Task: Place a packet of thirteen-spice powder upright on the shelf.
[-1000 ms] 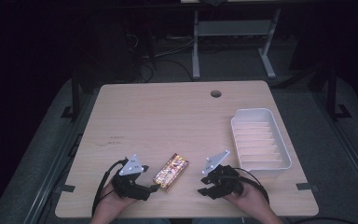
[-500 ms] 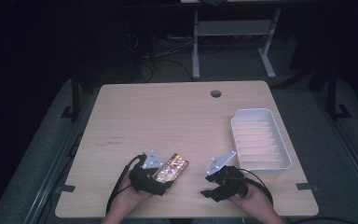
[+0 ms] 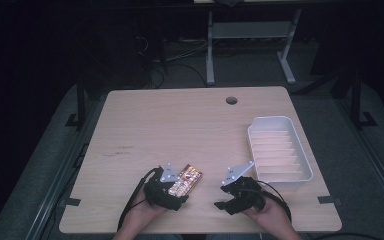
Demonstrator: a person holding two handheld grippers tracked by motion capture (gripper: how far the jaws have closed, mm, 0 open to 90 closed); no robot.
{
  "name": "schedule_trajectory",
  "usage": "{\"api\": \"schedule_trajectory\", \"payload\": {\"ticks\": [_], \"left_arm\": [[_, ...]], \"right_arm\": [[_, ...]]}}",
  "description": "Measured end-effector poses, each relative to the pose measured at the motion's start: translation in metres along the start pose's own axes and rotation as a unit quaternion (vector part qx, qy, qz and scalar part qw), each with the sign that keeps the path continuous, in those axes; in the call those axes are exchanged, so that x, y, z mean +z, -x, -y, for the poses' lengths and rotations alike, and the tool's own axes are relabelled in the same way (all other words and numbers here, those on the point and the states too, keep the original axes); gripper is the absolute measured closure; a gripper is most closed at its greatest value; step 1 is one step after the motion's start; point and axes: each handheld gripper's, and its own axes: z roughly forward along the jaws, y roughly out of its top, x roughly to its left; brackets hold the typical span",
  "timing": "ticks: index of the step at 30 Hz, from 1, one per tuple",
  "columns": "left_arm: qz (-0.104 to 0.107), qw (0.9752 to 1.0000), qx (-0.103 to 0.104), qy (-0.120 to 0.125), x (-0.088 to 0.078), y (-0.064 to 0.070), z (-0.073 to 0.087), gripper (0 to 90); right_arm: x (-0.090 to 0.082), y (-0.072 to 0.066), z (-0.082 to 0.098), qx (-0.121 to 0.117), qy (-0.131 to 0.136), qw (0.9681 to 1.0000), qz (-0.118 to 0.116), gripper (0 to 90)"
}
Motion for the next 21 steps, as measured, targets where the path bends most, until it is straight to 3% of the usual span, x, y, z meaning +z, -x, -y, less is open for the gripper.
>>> {"api": "schedule_trajectory", "payload": {"ticks": [11, 21], "left_arm": [[-0.013, 0.9998, 0.002, -0.014, 0.0019, 0.0030, -0.0018, 24.3], [-0.011, 0.9997, 0.004, -0.023, 0.0038, 0.0029, -0.0018, 31.1]], "right_arm": [[0.0058, -0.0013, -0.0011, 0.019, 0.007, 0.9997, 0.011, 36.6], [0.0073, -0.0012, -0.0026, 0.033, 0.021, 0.9992, 0.009, 35.9]]}}
